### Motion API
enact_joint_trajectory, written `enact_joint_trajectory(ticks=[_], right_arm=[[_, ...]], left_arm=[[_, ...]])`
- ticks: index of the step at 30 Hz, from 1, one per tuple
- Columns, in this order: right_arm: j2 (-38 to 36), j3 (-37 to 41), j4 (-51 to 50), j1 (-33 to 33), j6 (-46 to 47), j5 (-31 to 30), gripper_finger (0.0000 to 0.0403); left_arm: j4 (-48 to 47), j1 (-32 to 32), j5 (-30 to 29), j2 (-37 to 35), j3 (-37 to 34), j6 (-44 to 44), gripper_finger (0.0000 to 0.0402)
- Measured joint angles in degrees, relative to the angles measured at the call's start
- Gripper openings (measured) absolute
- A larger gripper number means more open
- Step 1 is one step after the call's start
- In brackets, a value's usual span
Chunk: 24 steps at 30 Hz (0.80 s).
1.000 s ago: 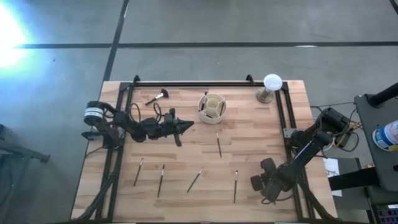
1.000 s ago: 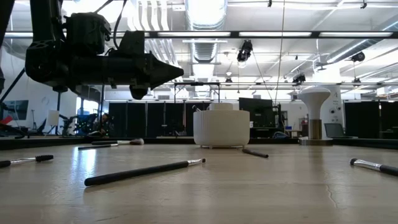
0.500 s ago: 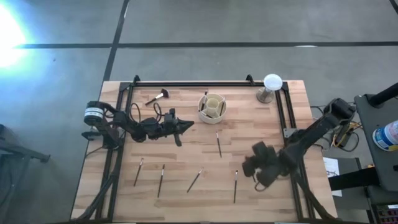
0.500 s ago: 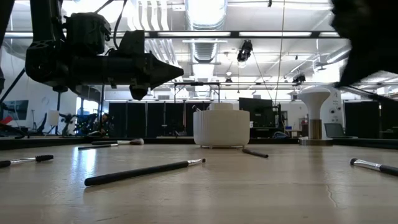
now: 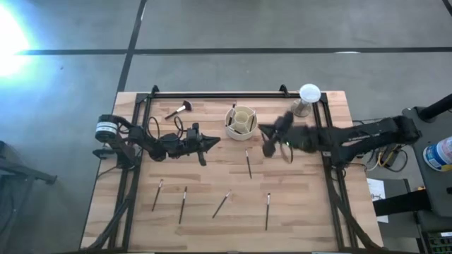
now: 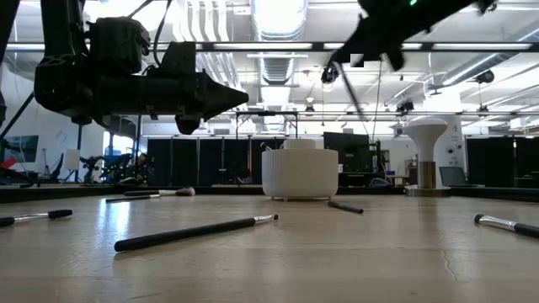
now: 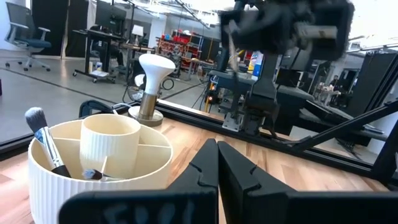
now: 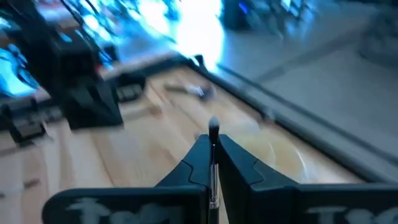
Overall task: Put items in baskets/containers
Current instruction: Put the black silver foundation brush into the pen organizer
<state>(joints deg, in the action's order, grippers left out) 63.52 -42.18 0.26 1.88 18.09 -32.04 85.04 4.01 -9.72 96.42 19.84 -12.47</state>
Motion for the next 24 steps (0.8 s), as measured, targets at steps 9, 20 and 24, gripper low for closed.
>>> enact_joint_trajectory(ticks=[9, 20, 24], right_arm=[[9.63, 5.67, 31.92, -16.69, -12.24, 26.55, 0.0013], [24.33, 0.04, 33.5, -18.48, -21.48, 31.09, 0.0013], [27.33, -0.6, 33.71, -18.46, -22.52, 31.09, 0.0013]], left_arm=[[-0.01, 0.0, -0.37, 0.0, 0.09, 0.91, 0.0], [-0.01, 0.0, -0.81, 0.0, 0.13, 1.93, 0.0], [-0.01, 0.0, -0.79, 0.0, 0.12, 1.98, 0.0]])
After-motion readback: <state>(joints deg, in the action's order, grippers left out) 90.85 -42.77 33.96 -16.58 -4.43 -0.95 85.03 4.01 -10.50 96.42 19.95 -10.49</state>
